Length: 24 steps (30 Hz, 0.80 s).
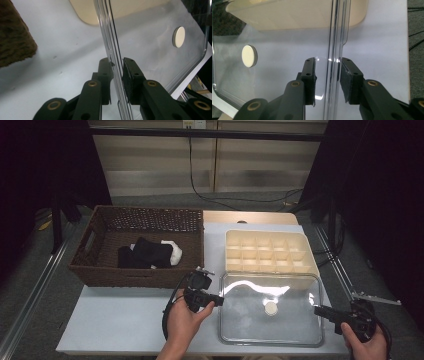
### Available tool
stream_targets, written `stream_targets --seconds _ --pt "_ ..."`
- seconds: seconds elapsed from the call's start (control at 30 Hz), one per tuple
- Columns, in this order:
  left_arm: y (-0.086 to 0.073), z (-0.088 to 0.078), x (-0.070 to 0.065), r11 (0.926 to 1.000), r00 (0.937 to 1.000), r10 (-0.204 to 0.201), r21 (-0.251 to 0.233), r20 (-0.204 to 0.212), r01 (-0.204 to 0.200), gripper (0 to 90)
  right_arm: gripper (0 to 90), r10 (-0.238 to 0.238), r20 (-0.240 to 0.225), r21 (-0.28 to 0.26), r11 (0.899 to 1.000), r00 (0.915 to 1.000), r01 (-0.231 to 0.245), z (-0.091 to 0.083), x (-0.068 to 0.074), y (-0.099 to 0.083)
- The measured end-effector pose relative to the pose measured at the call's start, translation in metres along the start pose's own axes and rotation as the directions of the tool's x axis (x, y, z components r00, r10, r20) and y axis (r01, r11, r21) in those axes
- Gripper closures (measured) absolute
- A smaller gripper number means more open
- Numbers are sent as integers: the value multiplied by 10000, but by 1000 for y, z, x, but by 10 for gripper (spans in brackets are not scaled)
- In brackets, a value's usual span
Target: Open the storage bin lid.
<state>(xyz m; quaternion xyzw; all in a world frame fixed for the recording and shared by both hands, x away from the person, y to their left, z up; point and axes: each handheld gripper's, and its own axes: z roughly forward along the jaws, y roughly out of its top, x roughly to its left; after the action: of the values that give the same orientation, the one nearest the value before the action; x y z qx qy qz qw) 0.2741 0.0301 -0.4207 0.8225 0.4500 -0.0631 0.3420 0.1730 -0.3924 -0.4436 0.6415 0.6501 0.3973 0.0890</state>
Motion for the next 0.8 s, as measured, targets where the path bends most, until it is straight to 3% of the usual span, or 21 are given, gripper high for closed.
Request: stream_targets --seconds 0.8 --pt "-11 9 -5 9999 10000 -19 102 -92 20 729 627 -11 199 134 9999 9998 8 -1 0 -12"
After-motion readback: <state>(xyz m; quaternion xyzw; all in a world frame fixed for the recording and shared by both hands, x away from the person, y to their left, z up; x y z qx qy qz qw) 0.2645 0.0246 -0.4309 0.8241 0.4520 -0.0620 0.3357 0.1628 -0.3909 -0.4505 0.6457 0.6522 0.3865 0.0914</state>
